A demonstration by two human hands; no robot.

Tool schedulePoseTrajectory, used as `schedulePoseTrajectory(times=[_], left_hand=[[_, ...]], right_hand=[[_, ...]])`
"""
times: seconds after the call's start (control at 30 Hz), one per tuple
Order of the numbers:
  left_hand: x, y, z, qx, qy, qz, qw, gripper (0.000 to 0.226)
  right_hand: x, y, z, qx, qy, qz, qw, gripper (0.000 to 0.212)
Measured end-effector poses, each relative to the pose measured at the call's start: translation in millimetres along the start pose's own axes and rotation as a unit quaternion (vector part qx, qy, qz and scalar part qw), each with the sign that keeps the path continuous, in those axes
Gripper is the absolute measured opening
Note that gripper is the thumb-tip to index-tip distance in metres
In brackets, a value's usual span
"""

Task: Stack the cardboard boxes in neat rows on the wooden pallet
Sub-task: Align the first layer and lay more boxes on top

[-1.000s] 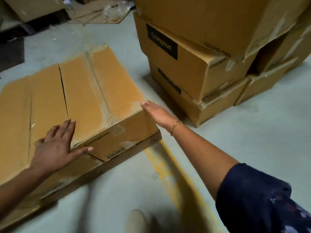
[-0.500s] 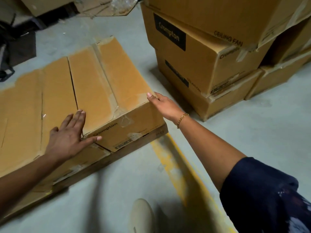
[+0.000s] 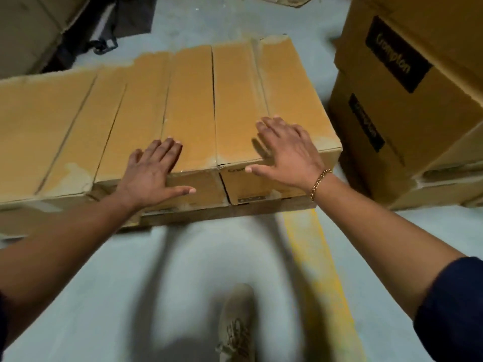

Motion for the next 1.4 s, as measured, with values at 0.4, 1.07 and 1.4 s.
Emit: schedulePoseTrajectory(times=[0.4, 1.07, 1.4], left_hand=[[-14.1, 13.4, 15.4, 0.030, 0.041, -0.043, 0.998, 0.089], [-137.7, 242.9, -18.6, -0.025, -0.013, -0.141, 0.990, 0.116], [-231.1, 250.7, -14.1, -0.012, 0.007, -0.238, 0.971, 0.110]], right_hand=[[-61.6, -38.5, 29.0, -0.099, 0.054, -0.021, 0.993, 0.105], [-158.4, -8.1, -19.6, -0.089, 0.008, -0.046, 0.995, 0.109], [-271.7, -50.2, -15.7, -0.081, -0.007, -0.095, 0.992, 0.110]])
Point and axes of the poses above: each hand's wrist, its own y-axis away from the middle knuckle, its own z-axis out of the palm, x = y × z, the point moved 1 cm from there along -y, towards the middle knuckle, and after that the axes turned 3 degrees about y, right-handed, at the moved point
